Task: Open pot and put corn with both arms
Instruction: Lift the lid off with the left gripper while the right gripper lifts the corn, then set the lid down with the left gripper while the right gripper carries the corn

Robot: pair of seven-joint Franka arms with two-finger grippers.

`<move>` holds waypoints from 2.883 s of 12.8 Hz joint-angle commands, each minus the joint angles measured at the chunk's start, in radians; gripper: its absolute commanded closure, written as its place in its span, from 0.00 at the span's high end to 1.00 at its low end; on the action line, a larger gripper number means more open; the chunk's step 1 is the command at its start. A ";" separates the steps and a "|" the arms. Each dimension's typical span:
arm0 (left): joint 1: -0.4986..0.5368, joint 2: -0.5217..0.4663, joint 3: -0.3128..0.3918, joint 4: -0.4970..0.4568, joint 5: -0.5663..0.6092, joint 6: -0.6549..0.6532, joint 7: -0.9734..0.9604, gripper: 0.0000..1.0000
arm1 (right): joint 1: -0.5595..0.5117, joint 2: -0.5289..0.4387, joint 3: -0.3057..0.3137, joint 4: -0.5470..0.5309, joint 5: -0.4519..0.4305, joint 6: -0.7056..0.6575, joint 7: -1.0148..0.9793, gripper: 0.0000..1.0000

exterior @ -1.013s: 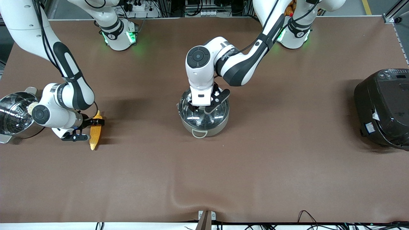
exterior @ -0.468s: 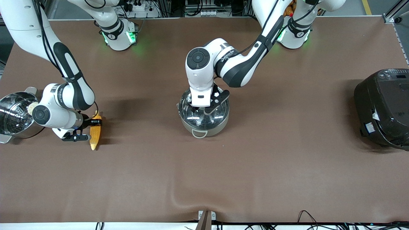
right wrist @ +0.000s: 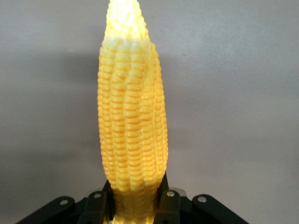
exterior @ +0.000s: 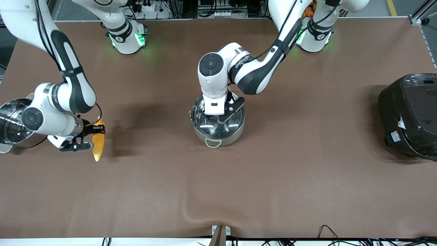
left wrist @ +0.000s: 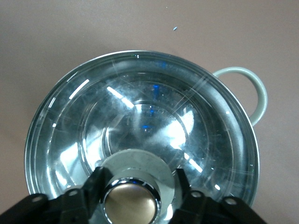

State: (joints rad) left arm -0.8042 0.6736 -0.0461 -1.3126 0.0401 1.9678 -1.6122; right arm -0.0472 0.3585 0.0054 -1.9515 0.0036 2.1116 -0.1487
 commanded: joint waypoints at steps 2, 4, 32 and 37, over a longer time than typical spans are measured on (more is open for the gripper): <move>-0.009 0.004 0.003 0.021 0.024 0.002 -0.025 0.00 | 0.081 -0.047 0.005 0.132 0.010 -0.223 0.011 0.00; -0.006 -0.022 0.003 0.018 0.026 -0.013 -0.015 0.00 | 0.118 -0.047 0.013 0.186 0.010 -0.284 0.011 0.00; 0.646 -0.465 -0.003 -0.993 -0.003 0.498 1.092 0.00 | 0.740 0.296 0.031 0.660 0.041 -0.329 0.282 0.00; 0.643 -0.414 -0.003 -1.013 -0.003 0.569 1.092 0.00 | 0.797 0.326 0.031 0.660 0.001 -0.299 0.344 0.00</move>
State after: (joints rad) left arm -0.1594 0.2751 -0.0470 -2.3194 0.0441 2.5299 -0.5315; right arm 0.7280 0.6556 0.0469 -1.3293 0.0306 1.8086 0.1641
